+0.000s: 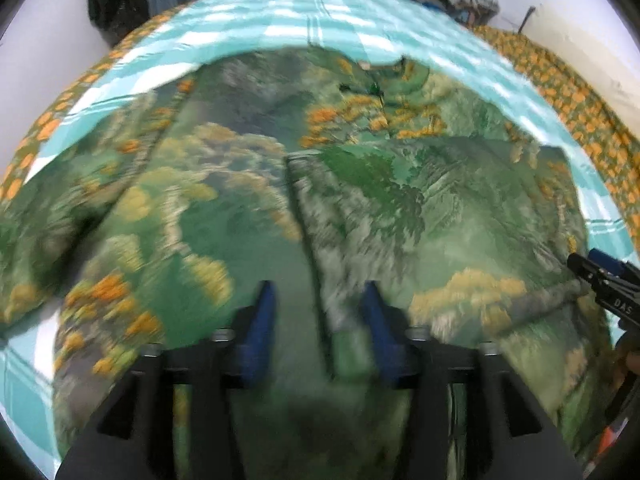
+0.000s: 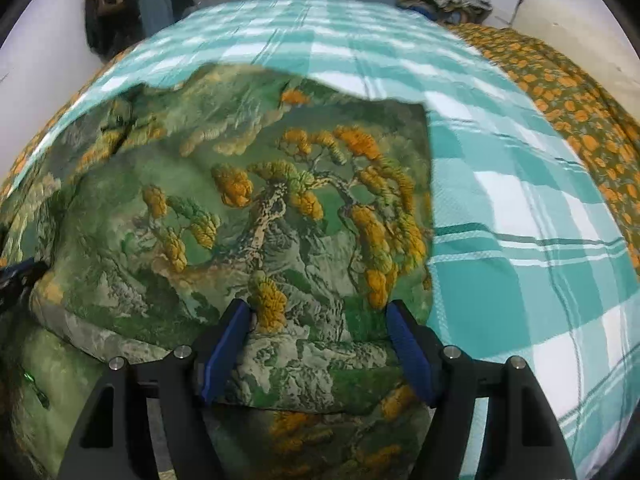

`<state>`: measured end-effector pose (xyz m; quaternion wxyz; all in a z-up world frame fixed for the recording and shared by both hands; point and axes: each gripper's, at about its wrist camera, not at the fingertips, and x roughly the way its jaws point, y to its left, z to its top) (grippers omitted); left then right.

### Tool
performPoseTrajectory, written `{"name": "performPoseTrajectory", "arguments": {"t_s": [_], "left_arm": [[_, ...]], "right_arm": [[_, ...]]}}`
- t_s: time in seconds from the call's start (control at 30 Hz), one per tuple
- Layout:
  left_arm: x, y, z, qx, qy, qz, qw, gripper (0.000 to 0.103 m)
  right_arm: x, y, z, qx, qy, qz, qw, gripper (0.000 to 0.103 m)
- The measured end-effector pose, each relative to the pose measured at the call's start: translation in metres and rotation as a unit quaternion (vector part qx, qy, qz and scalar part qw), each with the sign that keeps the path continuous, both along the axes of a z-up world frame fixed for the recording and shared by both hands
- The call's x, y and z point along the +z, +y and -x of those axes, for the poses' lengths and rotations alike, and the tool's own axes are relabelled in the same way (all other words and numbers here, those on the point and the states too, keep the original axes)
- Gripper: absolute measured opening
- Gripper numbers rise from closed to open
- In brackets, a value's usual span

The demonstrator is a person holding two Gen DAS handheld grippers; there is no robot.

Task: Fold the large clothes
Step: 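Fold the held jacket side over the body with the left gripper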

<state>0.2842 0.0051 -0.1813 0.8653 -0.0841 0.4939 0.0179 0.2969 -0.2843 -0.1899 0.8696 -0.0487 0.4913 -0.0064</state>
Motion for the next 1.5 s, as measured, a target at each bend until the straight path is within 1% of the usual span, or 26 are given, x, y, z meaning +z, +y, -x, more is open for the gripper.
{"name": "performPoseTrajectory", "arguments": {"t_s": [0.07,0.23,0.3,0.37,0.47,0.53,0.57,0.6,0.63,0.67,0.73,0.77,0.8,0.93,1.0,1.03,1.07,1.1,1.13,1.17,1.2,1.27,1.33,1.37,1.4,1.5], "left_arm": [[0.007,0.013,0.022,0.005,-0.013,0.0,0.9999,0.075],[0.021,0.062,0.076,0.03,-0.027,-0.022,0.9989,0.08],[0.027,0.093,0.099,0.059,-0.037,-0.044,0.9966,0.089],[0.029,0.123,0.115,0.09,-0.04,-0.066,0.993,0.094],[0.026,0.173,0.131,0.152,-0.032,-0.071,0.9853,0.096],[0.019,0.217,0.144,0.219,-0.024,-0.033,0.9748,0.096],[0.016,0.236,0.151,0.253,-0.026,-0.006,0.967,0.096],[0.011,0.261,0.159,0.299,-0.028,0.032,0.9532,0.096],[0.007,0.273,0.164,0.323,-0.029,0.053,0.9444,0.096],[0.001,0.291,0.169,0.356,-0.03,0.085,0.9299,0.096],[-0.01,0.317,0.174,0.396,-0.036,0.13,0.9081,0.096],[-0.015,0.324,0.176,0.41,-0.036,0.14,0.9006,0.096],[-0.022,0.337,0.176,0.433,-0.037,0.157,0.887,0.096],[-0.04,0.368,0.182,0.487,-0.052,0.186,0.852,0.096],[-0.041,0.378,0.184,0.509,-0.064,0.185,0.8383,0.094],[-0.04,0.38,0.184,0.515,-0.065,0.182,0.8353,0.092],[-0.039,0.384,0.184,0.521,-0.069,0.178,0.8318,0.081],[-0.038,0.386,0.185,0.523,-0.07,0.177,0.8307,0.065],[-0.037,0.388,0.185,0.523,-0.068,0.176,0.8313,0.056],[-0.036,0.39,0.185,0.519,-0.066,0.174,0.8342,0.033],[-0.035,0.392,0.185,0.511,-0.063,0.17,0.8401,0.018],[-0.03,0.392,0.181,0.49,-0.058,0.155,0.856,0.012],[-0.016,0.386,0.177,0.472,-0.059,0.125,0.8706,0.01],[-0.006,0.38,0.173,0.462,-0.063,0.102,0.8789,0.01],[0.01,0.37,0.167,0.445,-0.07,0.066,0.8905,0.01],[0.053,0.338,0.151,0.391,-0.1,-0.018,0.9148,0.009]], "right_arm": [[0.008,0.001,0.018,0.001,-0.008,-0.007,1.0,0.075],[0.016,0.005,0.074,0.02,-0.005,-0.033,0.999,0.08],[0.017,0.006,0.095,0.025,-0.004,-0.033,0.999,0.08],[0.019,0.008,0.111,0.026,-0.004,-0.029,0.999,0.08],[0.027,0.01,0.122,0.029,-0.01,-0.022,0.999,0.08],[0.033,0.016,0.126,0.037,-0.02,-0.012,0.999,0.08],[0.035,0.021,0.128,0.044,-0.026,-0.009,0.999,0.08],[0.037,0.025,0.129,0.053,-0.03,-0.007,0.998,0.08],[0.037,0.03,0.129,0.06,-0.029,-0.006,0.998,0.08],[0.036,0.034,0.129,0.064,-0.026,-0.004,0.998,0.08],[0.036,0.042,0.13,0.075,-0.023,-0.003,0.997,0.08],[0.036,0.047,0.131,0.081,-0.022,-0.002,0.996,0.08],[0.037,0.051,0.133,0.088,-0.022,-0.001,0.996,0.08],[0.037,0.066,0.14,0.111,-0.02,0.005,0.994,0.08],[0.037,0.071,0.145,0.118,-0.017,0.004,0.993,0.08],[0.036,0.072,0.147,0.119,-0.015,0.004,0.993,0.08],[0.035,0.073,0.149,0.121,-0.012,0.005,0.993,0.08],[0.034,0.074,0.151,0.122,-0.009,0.005,0.992,0.08],[0.032,0.075,0.153,0.123,-0.005,0.005,0.992,0.08],[0.03,0.075,0.154,0.123,-0.001,0.005,0.992,0.08],[0.028,0.075,0.156,0.124,0.003,0.004,0.992,0.08],[0.025,0.076,0.157,0.124,0.007,0.001,0.992,0.08],[0.023,0.078,0.158,0.124,0.009,-0.005,0.992,0.08],[0.024,0.079,0.158,0.125,0.009,-0.008,0.992,0.08],[0.024,0.079,0.158,0.126,0.008,-0.009,0.992,0.08],[0.027,0.083,0.16,0.132,0.002,-0.012,0.991,0.08]]}}
